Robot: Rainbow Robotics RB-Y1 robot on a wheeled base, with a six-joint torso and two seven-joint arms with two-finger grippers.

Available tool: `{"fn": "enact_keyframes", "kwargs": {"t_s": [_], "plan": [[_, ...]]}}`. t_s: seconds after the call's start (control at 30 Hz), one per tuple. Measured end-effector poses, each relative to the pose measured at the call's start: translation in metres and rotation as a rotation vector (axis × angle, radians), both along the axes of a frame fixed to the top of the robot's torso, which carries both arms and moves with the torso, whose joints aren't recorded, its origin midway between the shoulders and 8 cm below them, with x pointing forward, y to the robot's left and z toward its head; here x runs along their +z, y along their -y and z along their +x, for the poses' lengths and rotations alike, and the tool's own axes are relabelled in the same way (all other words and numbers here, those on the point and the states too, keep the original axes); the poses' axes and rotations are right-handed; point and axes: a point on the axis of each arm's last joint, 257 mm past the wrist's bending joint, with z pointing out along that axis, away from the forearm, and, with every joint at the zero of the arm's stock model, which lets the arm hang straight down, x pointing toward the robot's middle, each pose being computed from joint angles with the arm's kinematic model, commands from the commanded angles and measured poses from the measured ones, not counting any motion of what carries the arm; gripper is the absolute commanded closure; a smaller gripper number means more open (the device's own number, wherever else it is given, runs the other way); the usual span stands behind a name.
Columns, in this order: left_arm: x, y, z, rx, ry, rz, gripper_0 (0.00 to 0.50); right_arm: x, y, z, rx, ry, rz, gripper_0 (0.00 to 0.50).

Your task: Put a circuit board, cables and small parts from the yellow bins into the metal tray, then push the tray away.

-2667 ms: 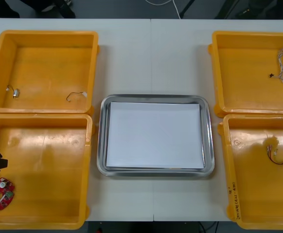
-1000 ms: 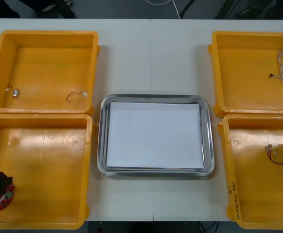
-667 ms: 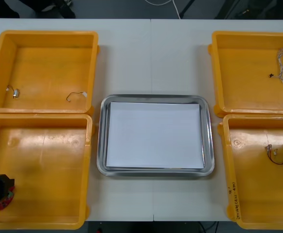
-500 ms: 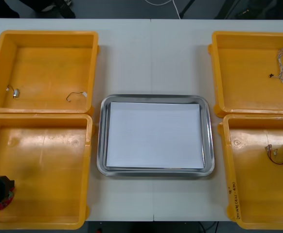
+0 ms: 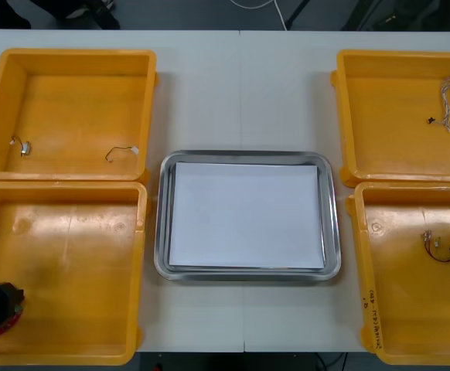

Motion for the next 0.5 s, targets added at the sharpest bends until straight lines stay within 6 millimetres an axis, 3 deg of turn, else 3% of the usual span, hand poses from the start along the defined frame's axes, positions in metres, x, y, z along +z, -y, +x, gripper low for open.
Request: {"fn": "enact_keyframes", "kwargs": {"t_s": [0.2,0.23,0.27,0.3,0.33,0.43,0.5], "plan": [[0.0,-0.0001,0.0,0.0,0.0,0.0,0.0,0.0017,-0.0005,0.0035,0.003,0.004,-0.004,0.0],[0.0,-0.0001,0.0,0.0,0.0,0.0,0.0,0.0016,-0.0004,0.0038,0.004,0.004,-0.007,0.093],[0.0,-0.0001,0.0,0.0,0.0,0.0,0.0,0.0017,-0.0004,0.0041,0.004,0.004,-0.009,0.239],[0.0,-0.0001,0.0,0.0,0.0,0.0,0.0,0.0018,-0.0007,0.0047,0.006,0.004,-0.01,0.314],[0.0,-0.0001,0.0,0.0,0.0,0.0,0.0,0.0018,-0.0013,0.0054,0.008,0.006,-0.01,0.5],[0.0,-0.0001,0.0,0.0,0.0,0.0,0.0,0.0025,-0.0029,0.0072,0.012,0.008,-0.011,0.5],[0.0,-0.0001,0.0,0.0,0.0,0.0,0.032,0.0027,-0.0035,0.0078,0.013,0.009,-0.011,0.5]]}}
